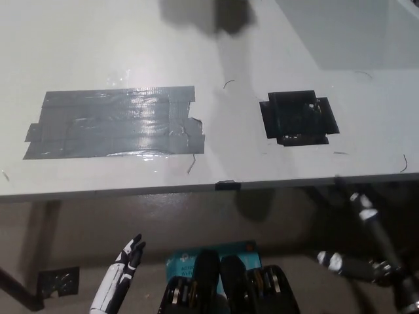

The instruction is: A person hands a black t-shirt to the robot and rhe robot picks it up with its right hand and places it on the black spot on the desk infron tof it

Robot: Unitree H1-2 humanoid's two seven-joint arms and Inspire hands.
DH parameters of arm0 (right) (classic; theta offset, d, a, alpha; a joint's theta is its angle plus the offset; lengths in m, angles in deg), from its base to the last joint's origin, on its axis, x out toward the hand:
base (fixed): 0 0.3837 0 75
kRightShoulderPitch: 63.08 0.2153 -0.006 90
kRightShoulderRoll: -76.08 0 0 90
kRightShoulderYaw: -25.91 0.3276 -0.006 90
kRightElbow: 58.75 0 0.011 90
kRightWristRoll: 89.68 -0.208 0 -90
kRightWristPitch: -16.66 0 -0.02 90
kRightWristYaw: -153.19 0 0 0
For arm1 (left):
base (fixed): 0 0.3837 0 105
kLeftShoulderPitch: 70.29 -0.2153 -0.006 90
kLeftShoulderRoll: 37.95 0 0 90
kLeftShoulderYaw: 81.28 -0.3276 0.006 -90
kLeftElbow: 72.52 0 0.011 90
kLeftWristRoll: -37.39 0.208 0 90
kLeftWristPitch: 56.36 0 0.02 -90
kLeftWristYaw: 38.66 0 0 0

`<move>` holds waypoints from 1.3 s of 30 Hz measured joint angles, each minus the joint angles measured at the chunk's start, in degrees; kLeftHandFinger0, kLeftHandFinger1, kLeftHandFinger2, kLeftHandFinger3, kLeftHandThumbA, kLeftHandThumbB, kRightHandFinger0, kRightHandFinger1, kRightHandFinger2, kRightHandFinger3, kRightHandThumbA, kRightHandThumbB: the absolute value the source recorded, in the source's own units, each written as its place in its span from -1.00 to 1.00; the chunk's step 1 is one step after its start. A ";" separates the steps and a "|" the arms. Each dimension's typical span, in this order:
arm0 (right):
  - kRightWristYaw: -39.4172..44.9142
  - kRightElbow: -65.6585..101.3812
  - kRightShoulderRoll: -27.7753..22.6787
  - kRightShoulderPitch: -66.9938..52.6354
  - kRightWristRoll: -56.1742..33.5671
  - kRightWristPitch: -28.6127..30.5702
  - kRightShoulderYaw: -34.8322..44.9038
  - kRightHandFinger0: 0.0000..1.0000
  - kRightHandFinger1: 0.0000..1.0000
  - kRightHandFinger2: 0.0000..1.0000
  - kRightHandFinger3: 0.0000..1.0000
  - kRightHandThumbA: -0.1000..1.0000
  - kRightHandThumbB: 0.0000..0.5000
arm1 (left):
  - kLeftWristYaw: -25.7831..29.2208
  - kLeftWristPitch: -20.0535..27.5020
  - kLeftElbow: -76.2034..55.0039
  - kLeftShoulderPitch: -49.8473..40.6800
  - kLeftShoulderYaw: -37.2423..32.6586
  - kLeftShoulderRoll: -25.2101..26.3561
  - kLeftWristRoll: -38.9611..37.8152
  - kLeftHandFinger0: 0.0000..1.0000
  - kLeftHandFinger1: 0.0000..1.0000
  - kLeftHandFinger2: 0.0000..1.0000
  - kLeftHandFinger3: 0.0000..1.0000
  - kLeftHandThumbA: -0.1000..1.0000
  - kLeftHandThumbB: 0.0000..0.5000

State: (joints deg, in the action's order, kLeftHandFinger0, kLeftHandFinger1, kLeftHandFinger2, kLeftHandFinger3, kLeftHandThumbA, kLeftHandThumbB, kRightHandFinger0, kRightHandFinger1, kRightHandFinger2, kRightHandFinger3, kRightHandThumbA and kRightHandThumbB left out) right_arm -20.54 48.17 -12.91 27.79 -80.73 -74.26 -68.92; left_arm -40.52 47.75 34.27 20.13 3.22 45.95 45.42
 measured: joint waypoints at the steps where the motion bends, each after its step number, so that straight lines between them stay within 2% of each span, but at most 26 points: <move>1: 0.00 3.50 -0.54 0.83 0.34 -0.34 1.02 1.00 1.00 1.00 1.00 1.00 0.53 | 0.00 0.00 0.11 -0.10 -0.04 0.00 0.01 1.00 1.00 1.00 1.00 1.00 1.00; 2: 0.00 5.12 -0.96 1.39 0.61 -0.59 1.57 1.00 1.00 1.00 1.00 1.00 0.65 | 0.00 0.02 0.12 -0.15 -0.05 0.00 0.02 1.00 1.00 1.00 1.00 1.00 1.00; 3: 0.01 7.13 -1.33 2.11 1.06 -0.91 2.40 1.00 1.00 1.00 1.00 1.00 0.69 | 0.00 0.06 0.12 -0.22 -0.06 0.00 0.04 1.00 1.00 1.00 1.00 1.00 1.00; 8: 0.33 16.80 -4.00 8.96 3.66 -3.85 5.95 1.00 1.00 1.00 1.00 1.00 0.69 | 0.01 0.36 0.26 -0.42 -0.03 0.00 0.06 1.00 1.00 1.00 1.00 1.00 1.00; 12: 0.82 18.52 -4.64 13.16 5.85 -6.10 6.21 1.00 1.00 1.00 1.00 1.00 0.68 | 0.03 0.51 0.32 -0.55 -0.02 0.04 0.13 1.00 1.00 1.00 1.00 1.00 1.00; 14: 1.11 18.18 -4.64 14.64 6.75 -7.05 5.92 1.00 1.00 1.00 1.00 1.00 0.47 | 0.02 0.58 0.34 -0.55 -0.05 0.02 0.25 1.00 1.00 1.00 1.00 1.00 1.00; 18: 2.21 12.06 -4.88 19.62 10.04 -8.72 2.78 1.00 1.00 1.00 1.00 1.00 0.49 | 0.01 0.93 0.64 -0.58 -0.08 0.08 0.39 1.00 1.00 1.00 1.00 1.00 1.00; 19: 2.69 9.46 -5.18 21.72 11.42 -9.40 1.62 1.00 1.00 1.00 1.00 1.00 0.62 | 0.01 1.11 0.64 -0.44 -0.14 -0.03 0.42 1.00 1.00 1.00 1.00 1.00 1.00; 23: 3.44 2.61 -5.64 27.28 14.39 -10.49 -1.23 1.00 1.00 1.00 1.00 1.00 0.61 | 0.00 1.29 0.67 -0.37 -0.04 0.09 0.42 1.00 1.00 1.00 1.00 1.00 1.00; 26: 3.77 -2.64 -5.85 31.69 16.09 -11.01 -2.52 1.00 1.00 1.00 1.00 1.00 0.72 | 0.00 1.32 1.12 0.65 0.03 0.09 0.37 1.00 1.00 1.00 1.00 1.00 1.00; 30: 4.57 -9.88 -5.79 36.43 17.51 -11.90 -4.62 1.00 1.00 1.00 1.00 1.00 0.69 | 0.01 1.33 1.28 1.38 0.08 -0.01 0.29 1.00 1.00 1.00 1.00 1.00 1.00; 32: 4.86 -11.73 -5.79 37.69 17.87 -12.26 -5.09 1.00 1.00 1.00 1.00 1.00 0.78 | 0.01 1.33 1.28 1.42 0.07 -0.08 0.31 1.00 1.00 1.00 1.00 1.00 1.00; 39: 5.55 -17.73 -5.77 41.01 19.72 -12.81 -7.51 1.00 1.00 1.00 1.00 1.00 0.79 | -0.04 1.32 1.30 1.57 0.14 -0.09 -0.12 1.00 1.00 1.00 1.00 1.00 1.00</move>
State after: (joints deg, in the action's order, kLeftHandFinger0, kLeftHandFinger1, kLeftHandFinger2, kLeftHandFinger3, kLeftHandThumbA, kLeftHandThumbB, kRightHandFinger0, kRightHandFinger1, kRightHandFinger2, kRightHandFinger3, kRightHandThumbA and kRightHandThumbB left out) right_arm -14.99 30.44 -18.68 68.80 -61.01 -87.07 -76.43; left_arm -40.55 49.07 35.57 21.70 3.37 45.86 45.29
